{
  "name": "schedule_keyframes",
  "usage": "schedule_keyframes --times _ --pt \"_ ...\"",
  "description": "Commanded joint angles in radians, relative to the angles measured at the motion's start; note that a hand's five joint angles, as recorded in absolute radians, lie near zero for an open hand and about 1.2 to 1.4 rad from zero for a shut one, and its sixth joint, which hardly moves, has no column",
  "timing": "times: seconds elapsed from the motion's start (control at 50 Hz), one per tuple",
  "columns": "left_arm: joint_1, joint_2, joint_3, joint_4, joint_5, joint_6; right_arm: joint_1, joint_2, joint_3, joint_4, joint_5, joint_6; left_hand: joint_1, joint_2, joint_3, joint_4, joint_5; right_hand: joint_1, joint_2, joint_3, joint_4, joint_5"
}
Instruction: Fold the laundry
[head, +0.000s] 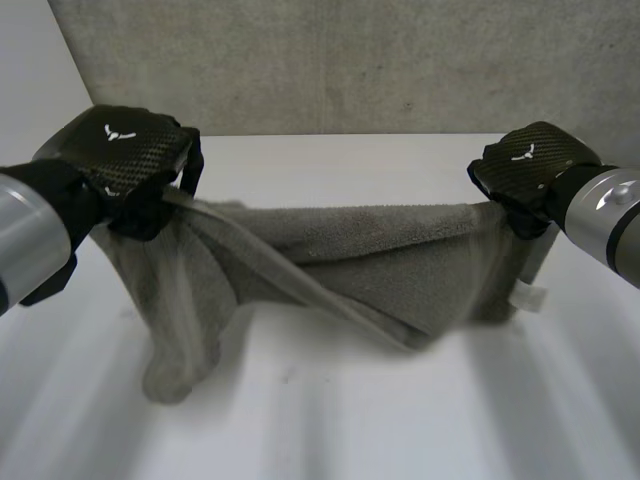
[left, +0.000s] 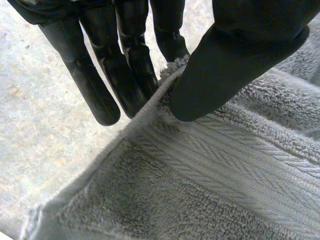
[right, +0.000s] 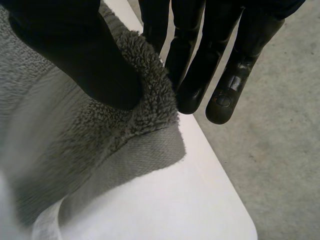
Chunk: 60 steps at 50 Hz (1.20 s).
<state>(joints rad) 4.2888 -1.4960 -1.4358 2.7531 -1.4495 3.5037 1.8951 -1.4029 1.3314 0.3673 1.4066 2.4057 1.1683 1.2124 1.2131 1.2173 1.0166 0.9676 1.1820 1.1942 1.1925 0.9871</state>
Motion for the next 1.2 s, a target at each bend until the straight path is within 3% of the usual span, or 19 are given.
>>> schedule_keyframes --times 0.02,0.14,0.28,0.44,0.48,0.5,0.54,0.6,0.64,0.66,0.7,0.82,0.92,1.08,1.2 --pt "-0.004 0.022 -0.104 -0.001 0.029 0.000 -0.005 -0.002 0.009 0.004 0.002 -0.010 0.228 0.184 0.183 0.179 0.205 0.429 0.214 0.202 0.204 0.235" --pt "0.015 -0.044 -0.175 0.002 0.107 0.000 0.004 0.125 -0.006 0.001 0.009 -0.020 0.228 0.184 0.183 0.179 0.205 0.429 0.214 0.202 0.204 0.235" --pt "0.097 -0.194 -0.161 0.007 0.121 0.005 0.007 0.286 -0.075 -0.002 0.023 -0.065 0.228 0.184 0.183 0.179 0.205 0.429 0.214 0.202 0.204 0.235" --pt "0.108 -0.371 0.112 0.046 0.110 0.006 0.016 0.412 -0.293 -0.077 0.086 -0.046 0.228 0.184 0.183 0.179 0.205 0.429 0.214 0.202 0.204 0.235" --pt "0.104 -0.395 0.312 0.095 0.092 -0.014 0.042 0.421 -0.421 -0.219 0.145 0.012 0.228 0.184 0.183 0.179 0.205 0.429 0.214 0.202 0.204 0.235" --pt "0.104 -0.395 0.313 0.096 0.092 -0.014 0.042 0.421 -0.422 -0.220 0.146 0.012 0.228 0.184 0.183 0.179 0.205 0.429 0.214 0.202 0.204 0.235" --pt "0.094 -0.394 0.485 0.160 0.049 -0.043 0.056 0.392 -0.478 -0.460 0.198 0.071 0.228 0.184 0.183 0.179 0.205 0.429 0.214 0.202 0.204 0.235" --pt "0.091 -0.386 0.545 0.200 0.028 -0.064 0.055 0.360 -0.468 -0.584 0.207 0.087 0.228 0.184 0.183 0.179 0.205 0.429 0.214 0.202 0.204 0.235" --pt "0.085 -0.366 0.589 0.296 0.009 -0.097 0.056 0.300 -0.417 -0.782 0.216 0.090 0.228 0.184 0.183 0.179 0.205 0.429 0.214 0.202 0.204 0.235" --pt "0.085 -0.366 0.589 0.296 0.009 -0.097 0.056 0.300 -0.417 -0.783 0.216 0.090 0.228 0.184 0.183 0.179 0.205 0.429 0.214 0.202 0.204 0.235" --pt "0.069 -0.327 0.554 0.364 0.001 -0.121 0.056 0.277 -0.365 -0.815 0.209 0.087 0.228 0.184 0.183 0.179 0.205 0.429 0.214 0.202 0.204 0.235" --pt "0.057 -0.297 0.367 0.381 0.008 -0.129 0.058 0.282 -0.287 -0.783 0.170 0.095 0.228 0.184 0.183 0.179 0.205 0.429 0.214 0.202 0.204 0.235" --pt "0.055 -0.299 0.140 0.393 0.008 -0.127 0.058 0.337 -0.178 -0.740 0.062 0.095 0.228 0.184 0.183 0.179 0.205 0.429 0.214 0.202 0.204 0.235" --pt "0.052 -0.361 -0.256 0.511 0.005 -0.117 0.058 0.447 -0.071 -0.616 0.046 0.092 0.228 0.184 0.183 0.179 0.205 0.429 0.214 0.202 0.204 0.235" --pt "0.040 -0.374 -0.364 0.513 0.003 -0.117 0.059 0.461 -0.015 -0.533 0.045 0.086 0.228 0.184 0.183 0.179 0.205 0.429 0.214 0.202 0.204 0.235"
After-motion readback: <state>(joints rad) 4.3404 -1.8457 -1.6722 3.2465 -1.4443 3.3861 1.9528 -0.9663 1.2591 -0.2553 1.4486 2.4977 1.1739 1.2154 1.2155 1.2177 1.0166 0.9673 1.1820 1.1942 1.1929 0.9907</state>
